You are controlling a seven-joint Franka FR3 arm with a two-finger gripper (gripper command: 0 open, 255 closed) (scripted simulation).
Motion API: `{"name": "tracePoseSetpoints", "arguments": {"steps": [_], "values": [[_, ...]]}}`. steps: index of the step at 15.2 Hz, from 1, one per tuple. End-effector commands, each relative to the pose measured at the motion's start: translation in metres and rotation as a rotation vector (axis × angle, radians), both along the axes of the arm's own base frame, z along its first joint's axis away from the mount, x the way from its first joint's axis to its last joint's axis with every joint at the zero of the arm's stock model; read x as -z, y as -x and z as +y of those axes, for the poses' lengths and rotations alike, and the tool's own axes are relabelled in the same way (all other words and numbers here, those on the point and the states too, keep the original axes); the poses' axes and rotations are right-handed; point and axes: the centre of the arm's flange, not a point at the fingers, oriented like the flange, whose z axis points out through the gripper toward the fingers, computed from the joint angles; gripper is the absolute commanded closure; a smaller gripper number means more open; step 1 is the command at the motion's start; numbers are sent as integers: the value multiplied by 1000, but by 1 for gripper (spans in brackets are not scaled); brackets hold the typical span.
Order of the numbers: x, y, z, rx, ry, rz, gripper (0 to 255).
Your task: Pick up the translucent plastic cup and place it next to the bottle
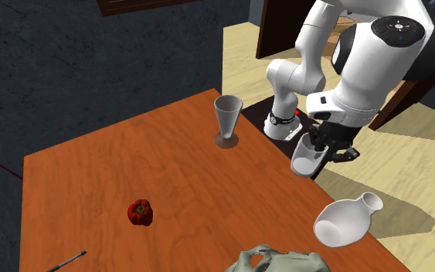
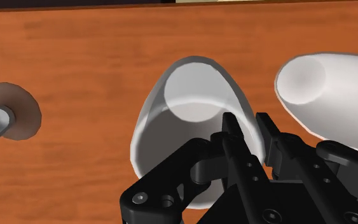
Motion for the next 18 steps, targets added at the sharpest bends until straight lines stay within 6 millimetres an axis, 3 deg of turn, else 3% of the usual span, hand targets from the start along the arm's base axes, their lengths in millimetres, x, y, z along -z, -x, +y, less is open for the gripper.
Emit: {"name": "tracePoseSetpoints", "arguments": {"steps": [1,18], "values": [[9,0,0,0,-1,-1,255],[99,0,0,0,-1,-1,255]]}}
